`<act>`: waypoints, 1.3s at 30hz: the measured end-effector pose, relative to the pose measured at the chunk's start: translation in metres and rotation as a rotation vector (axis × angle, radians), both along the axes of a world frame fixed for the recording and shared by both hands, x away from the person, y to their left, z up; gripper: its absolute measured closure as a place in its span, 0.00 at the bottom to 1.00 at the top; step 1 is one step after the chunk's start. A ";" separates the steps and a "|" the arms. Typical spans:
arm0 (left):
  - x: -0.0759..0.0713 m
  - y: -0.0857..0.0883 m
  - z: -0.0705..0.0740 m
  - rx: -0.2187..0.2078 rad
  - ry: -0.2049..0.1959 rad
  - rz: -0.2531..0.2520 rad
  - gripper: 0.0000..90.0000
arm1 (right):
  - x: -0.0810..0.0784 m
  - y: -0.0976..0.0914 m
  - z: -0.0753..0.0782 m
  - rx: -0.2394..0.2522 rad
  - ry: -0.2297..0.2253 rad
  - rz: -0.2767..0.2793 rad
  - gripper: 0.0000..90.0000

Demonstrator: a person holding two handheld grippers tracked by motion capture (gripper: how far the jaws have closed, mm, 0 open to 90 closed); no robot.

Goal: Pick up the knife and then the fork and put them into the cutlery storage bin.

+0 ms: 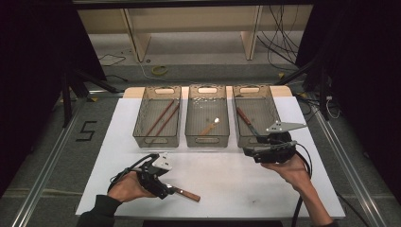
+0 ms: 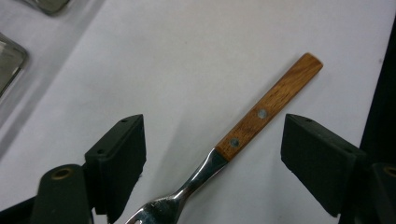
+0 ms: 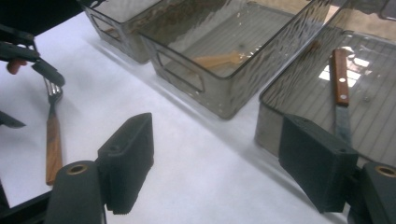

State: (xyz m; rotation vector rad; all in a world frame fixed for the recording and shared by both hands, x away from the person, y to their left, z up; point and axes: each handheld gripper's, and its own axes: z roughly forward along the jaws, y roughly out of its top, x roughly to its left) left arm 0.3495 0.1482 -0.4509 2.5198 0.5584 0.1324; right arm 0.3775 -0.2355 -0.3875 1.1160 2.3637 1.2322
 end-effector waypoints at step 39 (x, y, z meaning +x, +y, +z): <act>0.004 -0.020 -0.015 0.160 0.033 -0.158 0.49 | -0.026 0.007 -0.022 0.012 0.018 0.049 0.30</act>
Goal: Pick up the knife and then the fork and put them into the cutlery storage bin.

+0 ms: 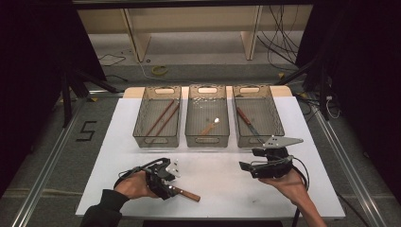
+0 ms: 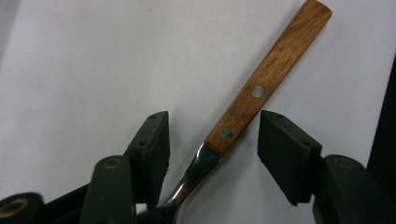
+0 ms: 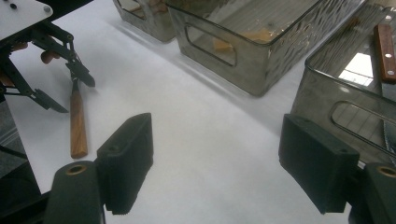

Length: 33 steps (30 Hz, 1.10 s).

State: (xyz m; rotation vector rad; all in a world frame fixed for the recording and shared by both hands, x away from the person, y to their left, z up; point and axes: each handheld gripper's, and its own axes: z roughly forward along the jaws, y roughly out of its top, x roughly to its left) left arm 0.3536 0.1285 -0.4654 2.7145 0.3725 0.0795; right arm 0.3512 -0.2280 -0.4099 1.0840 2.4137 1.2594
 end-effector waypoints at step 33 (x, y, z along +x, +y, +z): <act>-0.008 -0.008 0.002 0.067 0.007 -0.111 0.86 | -0.001 0.002 -0.002 -0.002 0.014 0.009 0.30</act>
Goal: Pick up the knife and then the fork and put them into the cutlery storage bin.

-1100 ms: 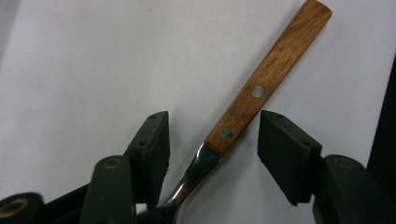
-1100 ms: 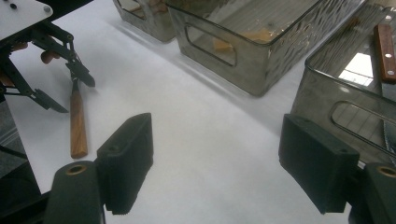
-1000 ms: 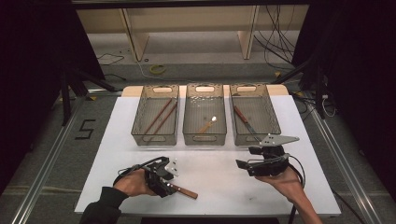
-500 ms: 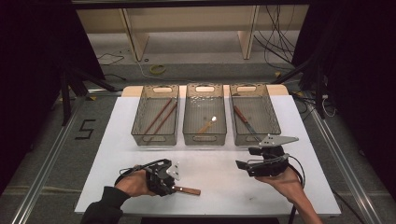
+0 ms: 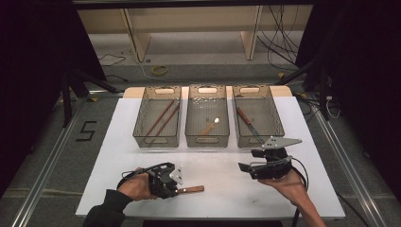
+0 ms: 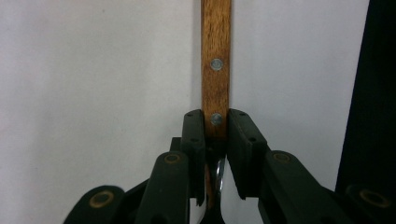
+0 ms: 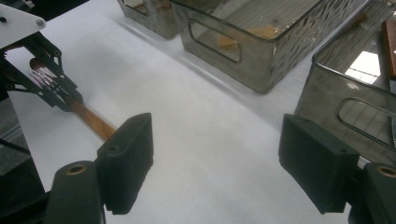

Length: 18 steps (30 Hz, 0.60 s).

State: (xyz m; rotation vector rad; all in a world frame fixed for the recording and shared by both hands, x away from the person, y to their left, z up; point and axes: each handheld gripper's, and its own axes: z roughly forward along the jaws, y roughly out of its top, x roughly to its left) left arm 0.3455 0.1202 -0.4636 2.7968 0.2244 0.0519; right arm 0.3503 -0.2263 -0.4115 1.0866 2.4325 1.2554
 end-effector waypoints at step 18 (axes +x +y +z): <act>-0.008 -0.008 0.020 -0.067 0.002 0.003 0.86 | -0.008 0.021 0.003 -0.002 -0.013 0.112 0.30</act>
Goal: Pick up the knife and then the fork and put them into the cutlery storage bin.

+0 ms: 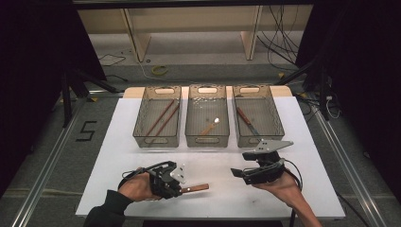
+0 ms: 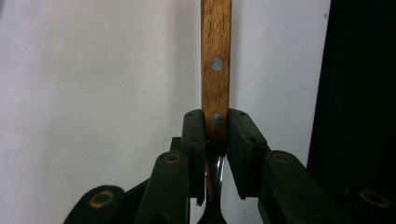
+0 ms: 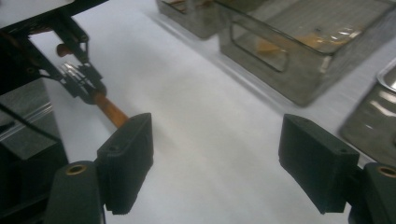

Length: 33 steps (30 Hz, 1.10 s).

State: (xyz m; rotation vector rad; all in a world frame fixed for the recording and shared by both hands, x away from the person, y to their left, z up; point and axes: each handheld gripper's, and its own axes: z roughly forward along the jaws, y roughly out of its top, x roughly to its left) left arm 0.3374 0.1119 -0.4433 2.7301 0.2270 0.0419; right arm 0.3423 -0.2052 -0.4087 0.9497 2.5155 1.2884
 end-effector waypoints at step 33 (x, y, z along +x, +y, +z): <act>-0.013 -0.049 0.028 0.009 -0.016 -0.144 0.86 | -0.034 0.077 -0.019 -0.270 -0.020 0.423 0.48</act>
